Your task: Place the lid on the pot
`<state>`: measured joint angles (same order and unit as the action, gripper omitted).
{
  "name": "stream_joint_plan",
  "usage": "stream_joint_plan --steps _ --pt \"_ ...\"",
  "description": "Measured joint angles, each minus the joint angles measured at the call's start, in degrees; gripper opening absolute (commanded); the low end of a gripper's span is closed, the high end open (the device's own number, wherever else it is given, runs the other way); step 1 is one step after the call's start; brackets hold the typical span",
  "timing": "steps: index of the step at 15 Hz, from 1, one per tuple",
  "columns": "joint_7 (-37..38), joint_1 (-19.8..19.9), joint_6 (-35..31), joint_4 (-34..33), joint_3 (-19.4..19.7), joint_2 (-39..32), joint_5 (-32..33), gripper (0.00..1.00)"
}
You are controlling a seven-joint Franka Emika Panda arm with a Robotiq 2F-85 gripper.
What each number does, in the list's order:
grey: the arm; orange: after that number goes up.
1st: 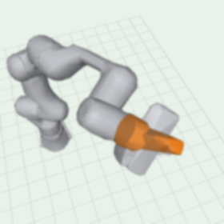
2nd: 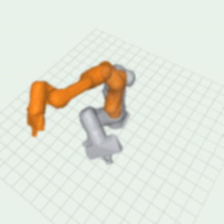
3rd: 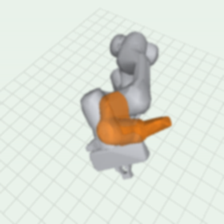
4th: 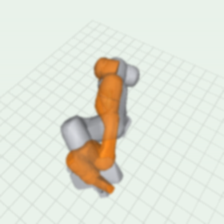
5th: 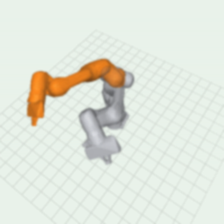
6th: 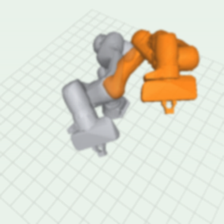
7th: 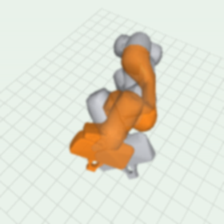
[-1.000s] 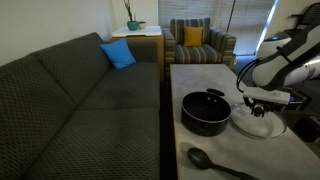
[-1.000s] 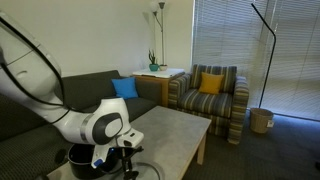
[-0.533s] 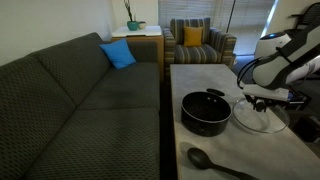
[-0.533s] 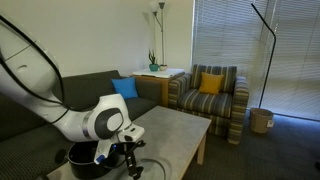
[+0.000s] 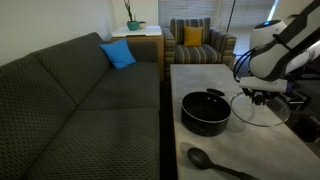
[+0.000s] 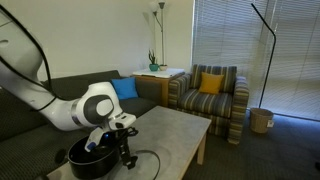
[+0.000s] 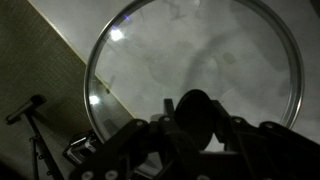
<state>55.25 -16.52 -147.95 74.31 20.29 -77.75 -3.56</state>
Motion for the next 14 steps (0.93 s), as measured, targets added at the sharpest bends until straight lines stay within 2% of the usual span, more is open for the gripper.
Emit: stream_joint_plan --steps 7,14 --pt "1.43 -1.69 -0.02 12.49 1.53 12.21 2.67 0.14" --pt "-3.25 -2.09 -1.03 20.38 -1.31 22.19 7.57 0.14"
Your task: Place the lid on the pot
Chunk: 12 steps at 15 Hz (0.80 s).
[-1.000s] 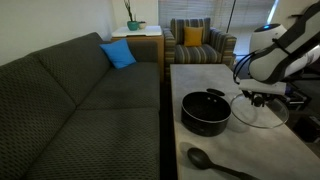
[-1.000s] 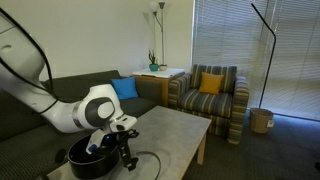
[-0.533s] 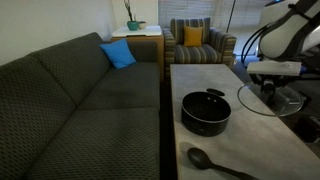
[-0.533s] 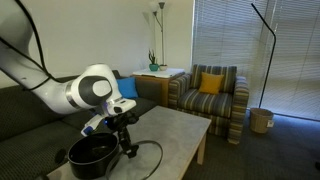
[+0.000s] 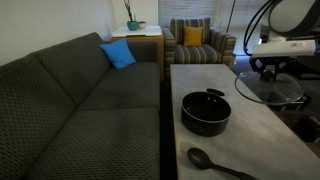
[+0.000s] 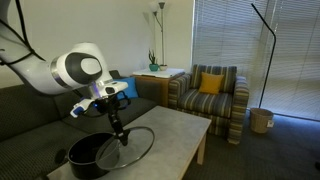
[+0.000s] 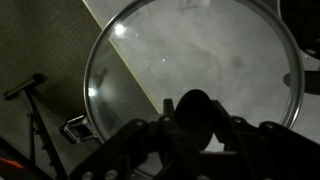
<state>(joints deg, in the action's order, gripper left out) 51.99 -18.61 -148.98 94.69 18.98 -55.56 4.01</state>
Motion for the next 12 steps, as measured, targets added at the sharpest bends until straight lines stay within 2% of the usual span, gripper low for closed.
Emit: stream_joint_plan --steps 7,12 --pt "-4.72 -1.34 3.92 -3.44 -4.67 0.7 4.24 0.14" --pt "-11.8 -1.57 12.22 -14.29 -8.99 -3.53 5.37 0.14"
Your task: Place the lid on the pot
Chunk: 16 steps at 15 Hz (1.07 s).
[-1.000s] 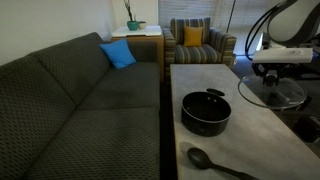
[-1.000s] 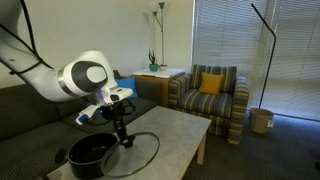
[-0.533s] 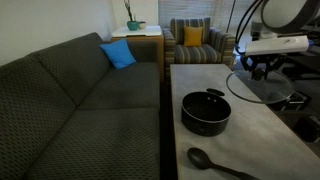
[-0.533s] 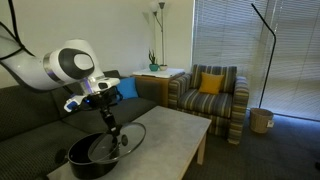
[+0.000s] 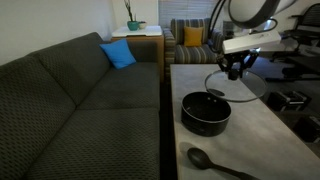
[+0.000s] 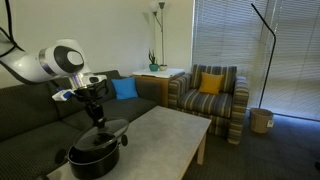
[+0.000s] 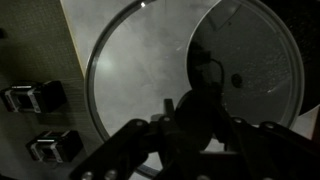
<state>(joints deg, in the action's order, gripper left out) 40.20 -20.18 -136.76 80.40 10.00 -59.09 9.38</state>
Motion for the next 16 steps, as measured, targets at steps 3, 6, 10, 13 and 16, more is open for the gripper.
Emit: stream_joint_plan --steps 3,6,10,13,16 --pt "-4.22 -0.93 3.29 -5.61 -2.57 -2.78 0.16 0.14" --pt "-8.96 -1.08 4.21 -10.38 -4.12 -6.53 0.15 0.14" --pt "-14.15 0.13 2.87 -14.18 -4.62 -11.01 -0.24 0.14" --pt "-20.07 2.8 -0.61 -15.7 -7.01 -13.57 -1.4 0.14" --pt "-26.39 5.37 -1.58 -17.86 -10.0 -15.87 -3.04 0.14"
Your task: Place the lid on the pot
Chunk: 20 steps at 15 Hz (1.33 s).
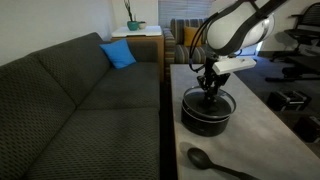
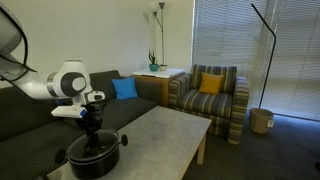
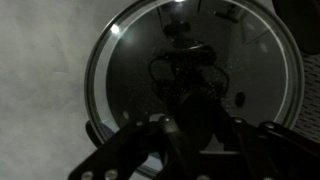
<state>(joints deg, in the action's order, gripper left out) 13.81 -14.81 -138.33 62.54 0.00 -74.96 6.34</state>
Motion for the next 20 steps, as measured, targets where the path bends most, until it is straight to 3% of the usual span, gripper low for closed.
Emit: stream_joint_plan --steps 7,15,20 --pt "-6.1 2.0 1.25 -6.21 -2.03 -4.99 -2.55 0.14" --pt "-3.84 1.07 9.7 -14.71 -0.65 -9.29 -2.31 0.14" --pt "-0.57 0.19 11.47 -15.08 0.7 -9.38 -2.23 0.14"
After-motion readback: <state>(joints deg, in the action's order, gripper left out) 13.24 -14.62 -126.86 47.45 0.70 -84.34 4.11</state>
